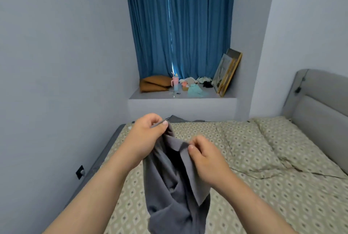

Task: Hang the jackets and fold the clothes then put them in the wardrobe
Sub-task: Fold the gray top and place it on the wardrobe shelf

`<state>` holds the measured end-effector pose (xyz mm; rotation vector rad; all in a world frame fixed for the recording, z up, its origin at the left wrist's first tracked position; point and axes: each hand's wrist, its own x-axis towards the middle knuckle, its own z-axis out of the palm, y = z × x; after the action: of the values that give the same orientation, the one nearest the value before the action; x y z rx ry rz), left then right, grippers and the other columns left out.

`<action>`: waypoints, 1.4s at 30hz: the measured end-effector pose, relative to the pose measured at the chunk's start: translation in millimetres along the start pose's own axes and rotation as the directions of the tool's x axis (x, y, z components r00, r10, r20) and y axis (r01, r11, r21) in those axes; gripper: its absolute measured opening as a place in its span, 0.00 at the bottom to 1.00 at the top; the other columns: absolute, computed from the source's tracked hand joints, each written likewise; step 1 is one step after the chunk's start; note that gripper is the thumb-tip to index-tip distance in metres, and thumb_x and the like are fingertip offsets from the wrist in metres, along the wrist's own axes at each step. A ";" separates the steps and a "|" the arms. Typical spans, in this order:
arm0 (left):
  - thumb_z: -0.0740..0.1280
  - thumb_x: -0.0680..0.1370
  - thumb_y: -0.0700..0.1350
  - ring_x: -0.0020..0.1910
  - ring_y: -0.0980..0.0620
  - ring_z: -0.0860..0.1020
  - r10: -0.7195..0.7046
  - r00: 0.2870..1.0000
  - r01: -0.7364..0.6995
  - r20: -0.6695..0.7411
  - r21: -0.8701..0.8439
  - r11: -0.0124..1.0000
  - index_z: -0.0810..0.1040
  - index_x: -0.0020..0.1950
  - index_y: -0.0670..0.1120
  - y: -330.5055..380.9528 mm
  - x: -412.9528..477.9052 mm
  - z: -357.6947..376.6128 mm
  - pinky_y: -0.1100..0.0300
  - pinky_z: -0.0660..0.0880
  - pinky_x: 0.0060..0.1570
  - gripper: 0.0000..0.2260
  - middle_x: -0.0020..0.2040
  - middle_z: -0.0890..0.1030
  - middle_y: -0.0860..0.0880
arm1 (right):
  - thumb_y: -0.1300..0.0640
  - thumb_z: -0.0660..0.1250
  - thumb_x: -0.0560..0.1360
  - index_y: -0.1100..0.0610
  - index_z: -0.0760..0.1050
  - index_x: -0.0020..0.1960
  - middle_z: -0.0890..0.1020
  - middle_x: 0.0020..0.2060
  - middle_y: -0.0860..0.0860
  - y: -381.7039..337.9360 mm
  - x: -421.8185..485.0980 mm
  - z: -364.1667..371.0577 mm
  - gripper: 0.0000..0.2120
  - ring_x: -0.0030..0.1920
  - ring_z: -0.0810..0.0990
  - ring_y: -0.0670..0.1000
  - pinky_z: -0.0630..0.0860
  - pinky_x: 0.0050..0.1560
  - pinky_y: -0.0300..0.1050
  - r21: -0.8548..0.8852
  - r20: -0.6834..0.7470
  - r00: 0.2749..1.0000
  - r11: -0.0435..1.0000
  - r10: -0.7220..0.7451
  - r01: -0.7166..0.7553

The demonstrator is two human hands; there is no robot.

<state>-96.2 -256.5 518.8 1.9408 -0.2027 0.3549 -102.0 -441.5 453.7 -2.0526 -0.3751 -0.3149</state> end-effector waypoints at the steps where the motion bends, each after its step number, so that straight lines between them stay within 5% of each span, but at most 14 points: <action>1: 0.65 0.80 0.42 0.28 0.64 0.69 0.044 0.999 -0.044 0.005 0.052 0.998 0.74 0.35 0.48 12.0 3.9 -1.5 0.70 0.65 0.31 0.13 0.28 0.74 0.61 | 0.60 0.63 0.80 0.47 0.67 0.39 0.77 0.34 0.41 -5.0 4.7 -15.2 0.14 0.39 0.74 0.37 0.68 0.40 0.33 -0.015 -0.065 0.998 1.000 -0.008 0.007; 4: 0.65 0.81 0.42 0.31 0.62 0.70 0.161 0.987 -0.155 -0.014 0.199 0.968 0.76 0.36 0.45 46.5 19.2 -17.1 0.64 0.67 0.36 0.12 0.30 0.74 0.57 | 0.58 0.59 0.82 0.49 0.65 0.40 0.74 0.36 0.45 -25.2 23.6 -60.1 0.13 0.41 0.73 0.48 0.65 0.40 0.45 -0.141 -0.085 0.996 0.990 -0.020 0.007; 9: 0.62 0.81 0.46 0.30 0.58 0.69 0.317 0.948 -0.279 0.015 0.517 0.809 0.71 0.35 0.44 96.2 48.4 -44.9 0.61 0.63 0.31 0.14 0.29 0.70 0.53 | 0.55 0.57 0.83 0.58 0.72 0.42 0.77 0.42 0.53 -70.8 55.0 -115.0 0.13 0.47 0.75 0.55 0.68 0.45 0.49 -0.390 -0.021 1.000 0.921 0.012 -0.020; 14: 0.61 0.80 0.47 0.33 0.53 0.72 0.357 0.934 -0.287 -0.017 0.558 0.778 0.74 0.37 0.42 121.5 71.5 -63.8 0.56 0.67 0.34 0.14 0.33 0.76 0.52 | 0.29 0.64 0.64 0.48 0.73 0.46 0.77 0.41 0.45 -112.8 62.3 -126.1 0.24 0.42 0.77 0.46 0.73 0.40 0.46 -0.508 0.031 0.995 0.856 -0.096 0.098; 18: 0.62 0.80 0.49 0.34 0.53 0.74 0.399 0.917 -0.297 -0.021 0.632 0.716 0.74 0.36 0.48 123.9 84.3 -91.4 0.57 0.65 0.32 0.13 0.33 0.76 0.54 | 0.57 0.64 0.69 0.51 0.67 0.44 0.70 0.43 0.49 -117.4 78.6 -127.1 0.06 0.45 0.74 0.54 0.73 0.43 0.50 -0.723 -0.005 0.972 0.672 -0.234 0.158; 21: 0.63 0.80 0.52 0.35 0.54 0.73 0.455 0.889 -0.290 -0.045 0.714 0.637 0.72 0.35 0.51 117.2 94.8 -118.3 0.57 0.63 0.31 0.14 0.34 0.75 0.55 | 0.64 0.59 0.72 0.54 0.70 0.42 0.72 0.42 0.51 -119.0 92.3 -141.9 0.06 0.44 0.73 0.57 0.66 0.37 0.47 -0.790 -0.095 0.984 0.613 -0.150 0.018; 24: 0.64 0.79 0.58 0.36 0.55 0.73 0.459 0.888 -0.289 -0.024 0.746 0.600 0.72 0.36 0.51 111.0 100.8 -138.4 0.56 0.64 0.32 0.15 0.35 0.76 0.55 | 0.65 0.57 0.73 0.58 0.77 0.43 0.78 0.38 0.53 -124.6 101.1 -158.0 0.11 0.37 0.75 0.52 0.68 0.31 0.41 -0.589 -0.087 0.991 0.796 0.106 -0.137; 27: 0.65 0.74 0.66 0.37 0.56 0.75 0.307 0.952 -0.222 0.020 0.736 0.639 0.74 0.38 0.50 103.4 104.4 -148.8 0.58 0.65 0.33 0.20 0.37 0.77 0.54 | 0.68 0.55 0.75 0.58 0.75 0.44 0.72 0.33 0.53 -136.5 105.3 -164.5 0.11 0.29 0.70 0.48 0.67 0.23 0.37 -0.040 0.000 0.940 0.939 0.342 -0.341; 30: 0.58 0.67 0.76 0.40 0.55 0.76 0.020 0.974 -0.155 0.224 0.605 0.781 0.78 0.43 0.46 101.5 94.8 -138.9 0.58 0.71 0.42 0.33 0.40 0.78 0.54 | 0.69 0.54 0.78 0.59 0.73 0.53 0.73 0.35 0.54 -158.4 110.2 -149.9 0.11 0.27 0.73 0.45 0.73 0.21 0.37 0.461 -0.008 0.919 0.817 0.395 -0.347; 33: 0.59 0.63 0.78 0.53 0.58 0.78 0.069 0.900 -0.300 0.431 0.496 0.815 0.76 0.55 0.57 99.7 75.3 -91.4 0.56 0.74 0.59 0.32 0.51 0.80 0.62 | 0.71 0.51 0.80 0.66 0.73 0.51 0.78 0.42 0.59 -191.7 116.7 -113.7 0.12 0.37 0.81 0.52 0.80 0.27 0.41 0.761 0.013 0.929 0.599 0.369 -0.249; 35: 0.66 0.63 0.73 0.56 0.57 0.78 0.125 0.877 -0.362 0.465 0.467 0.807 0.74 0.59 0.59 93.8 65.1 -52.5 0.55 0.75 0.60 0.30 0.54 0.80 0.60 | 0.72 0.51 0.79 0.69 0.72 0.51 0.77 0.45 0.63 -212.8 122.3 -90.4 0.11 0.41 0.81 0.57 0.82 0.31 0.45 0.844 -0.011 0.944 0.509 0.331 -0.169; 38: 0.71 0.71 0.57 0.44 0.49 0.80 0.209 0.941 -0.308 0.267 0.412 0.857 0.79 0.47 0.49 90.4 68.6 -26.9 0.53 0.79 0.47 0.14 0.42 0.82 0.51 | 0.66 0.58 0.80 0.68 0.74 0.53 0.80 0.46 0.62 -229.8 125.4 -70.7 0.07 0.42 0.84 0.57 0.84 0.39 0.47 0.815 -0.037 0.983 0.575 0.181 -0.075; 42: 0.72 0.71 0.45 0.43 0.47 0.83 0.179 0.982 -0.186 -0.058 -0.148 0.971 0.82 0.41 0.46 104.1 95.8 -50.6 0.51 0.79 0.48 0.04 0.39 0.85 0.47 | 0.47 0.65 0.79 0.56 0.77 0.57 0.81 0.51 0.54 -189.2 114.0 -77.7 0.14 0.41 0.82 0.51 0.81 0.41 0.46 0.558 -0.143 0.989 0.823 -0.032 0.108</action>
<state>-45.4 -247.7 659.9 1.7657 -0.3709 0.4891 -76.2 -406.1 683.7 -1.4258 -0.4089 -0.3313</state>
